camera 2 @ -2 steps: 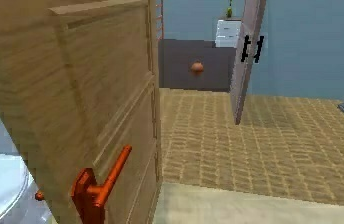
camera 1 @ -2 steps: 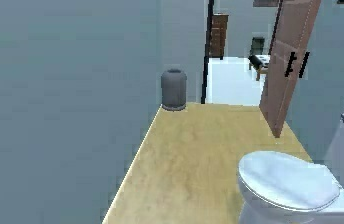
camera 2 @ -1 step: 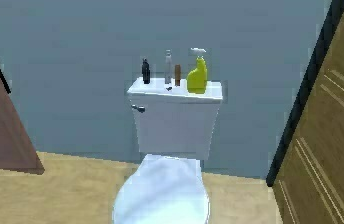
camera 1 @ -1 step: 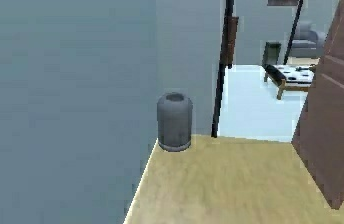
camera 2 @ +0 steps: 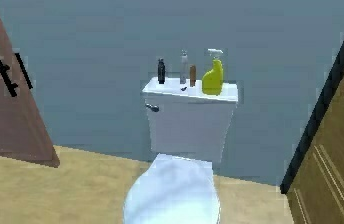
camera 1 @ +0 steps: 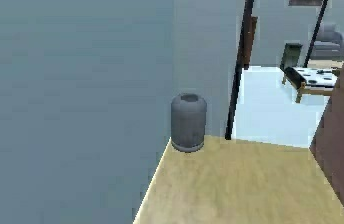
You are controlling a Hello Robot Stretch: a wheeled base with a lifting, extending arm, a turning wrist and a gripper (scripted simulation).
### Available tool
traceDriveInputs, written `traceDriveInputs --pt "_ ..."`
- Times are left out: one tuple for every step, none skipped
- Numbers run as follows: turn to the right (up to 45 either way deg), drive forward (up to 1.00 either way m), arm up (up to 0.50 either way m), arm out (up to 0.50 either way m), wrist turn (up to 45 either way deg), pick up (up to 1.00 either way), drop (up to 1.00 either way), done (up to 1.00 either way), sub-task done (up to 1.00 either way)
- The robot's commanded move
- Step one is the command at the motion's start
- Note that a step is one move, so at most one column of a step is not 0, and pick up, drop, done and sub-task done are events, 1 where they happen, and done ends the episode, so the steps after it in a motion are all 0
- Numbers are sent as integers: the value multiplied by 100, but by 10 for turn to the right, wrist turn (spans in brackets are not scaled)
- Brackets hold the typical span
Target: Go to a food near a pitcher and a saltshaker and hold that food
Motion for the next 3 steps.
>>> traceDriveInputs --pt "0 55 0 0 0 0 0 0 0" --pt "420 0 0 0 0 0 0 0 0" --pt "30 0 0 0 0 0 0 0 0"
